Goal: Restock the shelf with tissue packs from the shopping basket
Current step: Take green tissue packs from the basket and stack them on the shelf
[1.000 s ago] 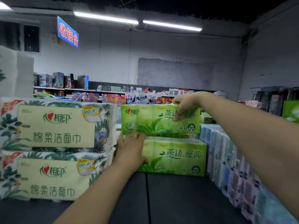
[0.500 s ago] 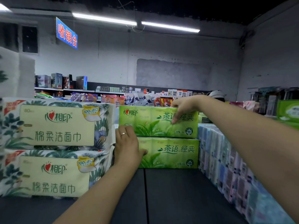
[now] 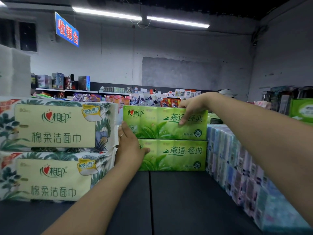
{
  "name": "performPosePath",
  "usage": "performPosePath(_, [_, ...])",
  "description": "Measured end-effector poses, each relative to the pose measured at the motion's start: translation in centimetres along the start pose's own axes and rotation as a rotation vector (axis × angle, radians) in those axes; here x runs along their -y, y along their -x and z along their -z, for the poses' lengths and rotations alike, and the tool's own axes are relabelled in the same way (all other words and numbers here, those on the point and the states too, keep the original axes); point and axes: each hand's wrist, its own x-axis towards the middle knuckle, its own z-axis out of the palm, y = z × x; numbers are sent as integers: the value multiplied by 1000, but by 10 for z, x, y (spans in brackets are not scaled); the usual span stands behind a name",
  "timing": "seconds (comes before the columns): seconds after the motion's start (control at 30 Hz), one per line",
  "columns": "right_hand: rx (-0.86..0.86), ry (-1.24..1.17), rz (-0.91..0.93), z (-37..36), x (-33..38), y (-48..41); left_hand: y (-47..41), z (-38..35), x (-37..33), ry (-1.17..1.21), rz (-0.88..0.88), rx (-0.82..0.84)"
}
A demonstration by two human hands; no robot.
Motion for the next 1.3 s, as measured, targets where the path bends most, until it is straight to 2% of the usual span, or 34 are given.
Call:
performPosePath(0.23, [-64, 63, 62, 3, 14, 17, 3, 2, -2, 16, -1, -5])
performPosePath(0.43, [-102, 70, 43, 7, 15, 39, 5, 2, -4, 4, -15, -19])
performPosePath(0.57, [-211, -18, 44, 4, 26, 58, 4, 2, -9, 15, -196, -68])
performPosePath(0.63, [-339, -120, 67, -2, 33, 67, 6, 5, -18, 58, -317, -85])
performPosePath(0.7, [-473, -324, 98, -13, 42, 81, 11, 14, -30, 127, -394, -108])
performPosePath(0.8, [-532, -727, 120, -33, 50, 109, 22, 40, -49, 354, -384, -173])
performPosePath(0.9, [-559, -1000, 138, -58, 47, 144, 42, 76, -67, 629, -306, -94])
performPosePath(0.97, [-608, -1085, 145, -76, 40, 170, 59, 97, -72, 751, -258, -46])
performPosePath(1.1, [-743, -1234, 123, -112, 27, 218, 95, 128, -64, 839, -246, -24])
performPosePath(1.3, [-865, -1448, 93, -180, 24, 283, 163, 142, -18, 1007, -135, -54])
